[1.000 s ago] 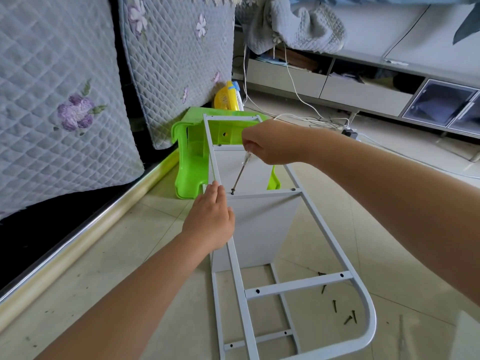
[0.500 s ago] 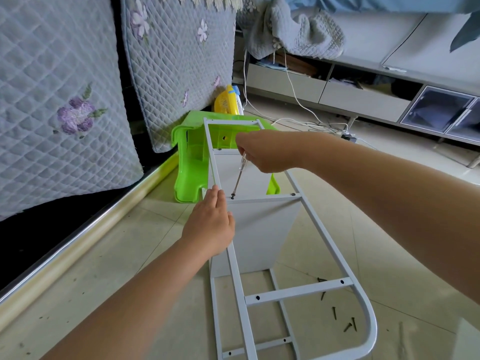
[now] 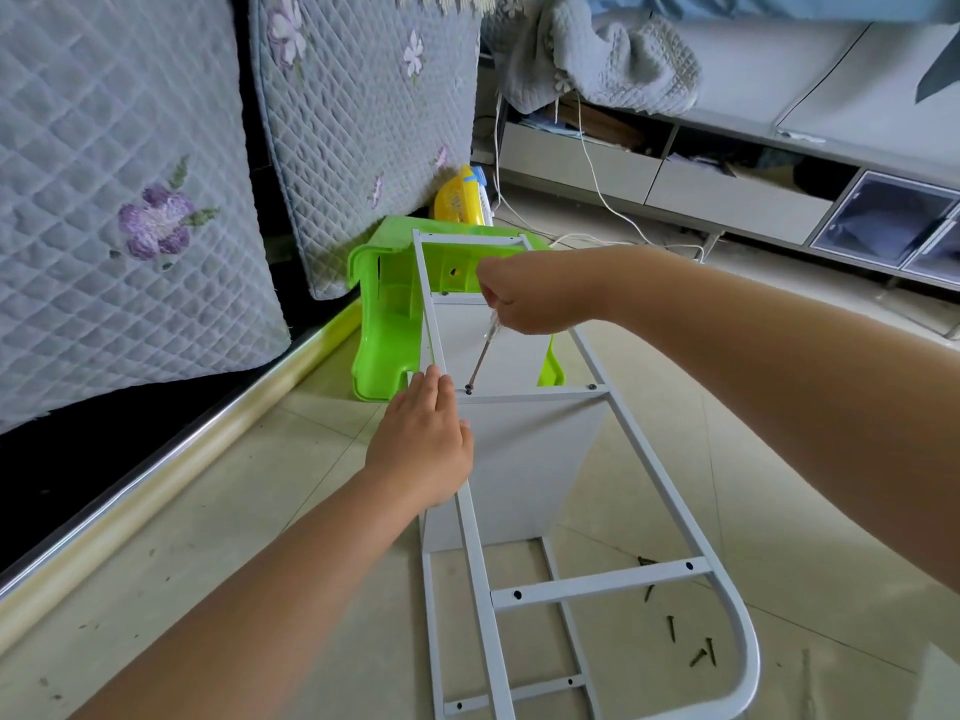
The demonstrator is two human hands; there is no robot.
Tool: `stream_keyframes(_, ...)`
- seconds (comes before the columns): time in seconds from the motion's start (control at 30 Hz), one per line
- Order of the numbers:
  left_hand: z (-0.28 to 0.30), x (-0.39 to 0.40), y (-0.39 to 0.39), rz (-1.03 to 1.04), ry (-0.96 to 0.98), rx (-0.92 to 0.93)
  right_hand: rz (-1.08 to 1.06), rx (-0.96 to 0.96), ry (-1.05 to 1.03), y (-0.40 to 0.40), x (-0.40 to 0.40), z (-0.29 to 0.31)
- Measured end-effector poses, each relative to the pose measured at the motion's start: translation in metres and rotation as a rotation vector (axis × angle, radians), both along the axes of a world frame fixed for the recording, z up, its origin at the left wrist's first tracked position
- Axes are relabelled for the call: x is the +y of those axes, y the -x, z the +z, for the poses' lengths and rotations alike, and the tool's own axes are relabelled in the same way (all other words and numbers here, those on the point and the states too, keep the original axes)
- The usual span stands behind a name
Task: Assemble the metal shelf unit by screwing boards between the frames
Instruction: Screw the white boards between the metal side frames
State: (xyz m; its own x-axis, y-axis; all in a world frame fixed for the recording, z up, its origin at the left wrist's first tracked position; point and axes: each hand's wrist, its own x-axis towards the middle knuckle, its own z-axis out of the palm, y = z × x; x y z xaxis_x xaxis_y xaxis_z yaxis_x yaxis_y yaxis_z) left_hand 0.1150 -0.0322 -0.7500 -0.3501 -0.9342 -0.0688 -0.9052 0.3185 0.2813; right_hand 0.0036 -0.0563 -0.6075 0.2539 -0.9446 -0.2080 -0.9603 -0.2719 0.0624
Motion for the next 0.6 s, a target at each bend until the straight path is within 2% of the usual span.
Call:
stream_keyframes(0.07,0.001,0.0,0.0,0.001,-0.008,-0.034,0.003,0.031,0.06,-0.001,0.001,0.002)
stream_keyframes(0.23,0.002,0.0,0.0,-0.008,-0.015,-0.057,0.035,0.246,0.174,-0.001,0.006,-0.004)
stream_keyframes(0.27,0.002,0.0,0.0,-0.007,-0.015,-0.055,0.028,0.243,0.158,0.0,0.006,-0.005)
stream_keyframes(0.4,0.002,0.0,0.0,-0.009,-0.014,-0.054,-0.015,0.04,0.012,0.004,0.007,-0.002)
stream_keyframes(0.47,0.002,0.0,0.0,-0.009,-0.013,-0.056,-0.006,0.014,0.009,0.002,0.008,-0.001)
stream_keyframes(0.6,0.002,0.001,0.0,-0.012,-0.009,-0.057,0.088,0.135,0.122,-0.006,0.008,0.0)
